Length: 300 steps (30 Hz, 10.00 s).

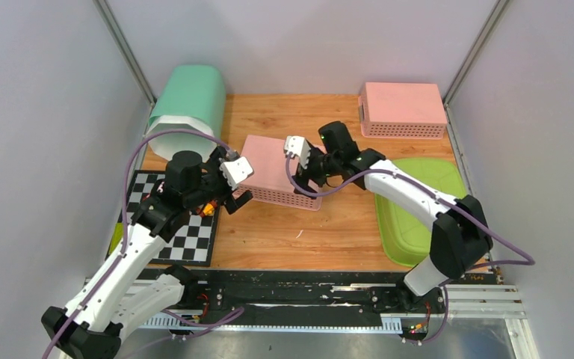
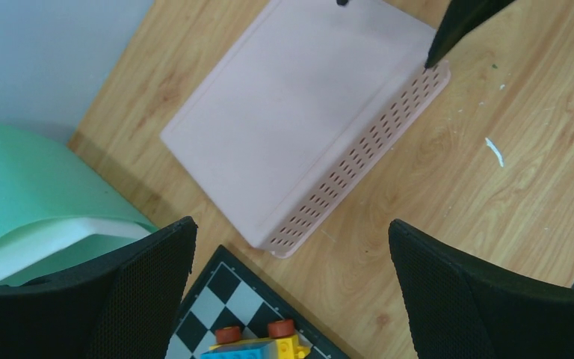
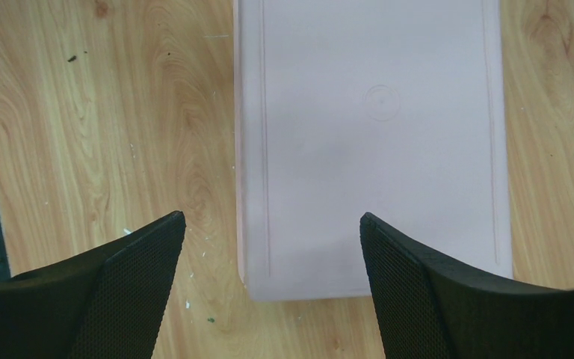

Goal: Turn the large container upside down

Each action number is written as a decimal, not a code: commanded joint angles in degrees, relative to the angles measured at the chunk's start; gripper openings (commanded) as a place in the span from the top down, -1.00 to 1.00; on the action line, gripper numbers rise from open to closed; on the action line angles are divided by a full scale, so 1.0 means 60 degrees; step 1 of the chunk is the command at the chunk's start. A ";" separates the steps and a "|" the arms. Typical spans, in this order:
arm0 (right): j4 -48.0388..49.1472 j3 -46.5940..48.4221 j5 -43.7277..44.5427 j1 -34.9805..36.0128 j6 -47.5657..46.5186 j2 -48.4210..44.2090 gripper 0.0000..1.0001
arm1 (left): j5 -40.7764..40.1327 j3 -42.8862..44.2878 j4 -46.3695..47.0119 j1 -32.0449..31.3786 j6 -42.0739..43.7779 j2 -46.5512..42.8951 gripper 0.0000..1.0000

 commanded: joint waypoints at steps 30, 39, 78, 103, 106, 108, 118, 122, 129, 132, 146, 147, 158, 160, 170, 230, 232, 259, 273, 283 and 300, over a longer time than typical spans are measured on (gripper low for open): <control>0.0380 0.1281 0.4736 0.1195 -0.1354 0.3590 -0.74 | -0.0378 -0.0730 0.0028 0.0326 0.0379 -0.0944 -1.00; 0.0251 0.1616 0.4372 0.0293 -0.1961 0.3825 -0.74 | -0.0334 -0.0778 0.0067 0.0340 0.0383 -0.0924 -1.00; -0.0396 0.3511 0.6104 -0.1598 -0.4203 0.5289 -0.76 | -0.0172 -0.0881 0.0095 0.0383 0.0382 -0.0819 -1.00; -0.0370 0.5422 0.6736 -0.1936 -0.4295 0.6736 -0.77 | -0.0129 -0.0910 0.0119 0.0399 0.0412 -0.0756 -1.00; -0.0321 0.5635 0.6845 -0.1976 -0.4333 0.6899 -0.77 | -0.0129 -0.0910 0.0124 0.0399 0.0411 -0.0740 -1.00; -0.0295 0.5780 0.6907 -0.2015 -0.4334 0.7008 -0.78 | -0.0129 -0.0910 0.0126 0.0399 0.0412 -0.0743 -1.00; -0.0052 0.6239 0.7158 -0.2117 -0.3937 0.7392 -0.78 | -0.0143 -0.0939 0.0155 0.0413 0.0427 -0.0695 -1.00; -0.0010 0.6404 0.7328 -0.2114 -0.3671 0.7552 -0.78 | -0.0143 -0.0935 0.0156 0.0406 0.0417 -0.0670 -1.00; 0.0005 0.6740 0.7424 -0.2124 -0.3166 0.7766 -0.78 | -0.0143 -0.0936 0.0170 0.0409 0.0426 -0.0635 -1.00; 0.0006 0.6924 0.7575 -0.2117 -0.3062 0.7880 -0.78 | -0.0143 -0.0939 0.0161 0.0413 0.0422 -0.0628 -1.00; 0.0065 0.7096 0.7812 -0.2128 -0.3346 0.8050 -0.79 | -0.0114 -0.0925 0.0158 0.0413 0.0438 -0.0651 -1.00; 0.0066 0.7108 0.7799 -0.2128 -0.3360 0.8061 -0.79 | -0.0114 -0.0925 0.0155 0.0414 0.0426 -0.0640 -1.00; 0.0128 0.7302 0.7899 -0.2128 -0.3403 0.8166 -0.80 | -0.0100 -0.0925 0.0152 0.0411 0.0437 -0.0646 -1.00; 0.0122 0.7349 0.7885 -0.2128 -0.3355 0.8183 -0.80 | -0.0096 -0.0925 0.0143 0.0414 0.0433 -0.0644 -1.00; 0.0122 0.7263 0.7851 -0.2128 -0.3263 0.7902 -0.82 | -0.0100 -0.0921 0.0138 0.0409 0.0440 -0.0669 -1.00; -0.0320 -0.1868 0.2666 -0.0590 -0.0409 -0.2573 -0.89 | -0.1510 0.1936 0.2592 0.5670 -0.1257 0.3687 -1.00; -0.0303 -0.1906 0.2681 -0.0597 -0.0410 -0.2547 -0.89 | -0.1429 0.1704 0.3142 0.5734 -0.0675 0.3678 -1.00; -0.0180 -0.2141 0.2728 -0.0590 -0.0489 -0.2398 -0.89 | -0.1175 0.2593 0.4355 0.6010 0.6377 0.6681 -0.84; -0.0172 -0.2136 0.2757 -0.0597 -0.0527 -0.2141 -0.89 | -0.1765 0.2434 0.7007 0.6061 0.6329 0.7845 -0.27; -0.0200 -0.2091 0.2750 -0.0590 -0.0510 -0.2067 -0.89 | -0.1276 0.2738 0.6202 0.6073 0.6255 0.7948 0.73; -0.0215 -0.2108 0.2743 -0.0591 -0.0481 -0.2250 -0.90 | -0.0737 0.4539 0.3827 0.6058 0.2695 0.7389 1.00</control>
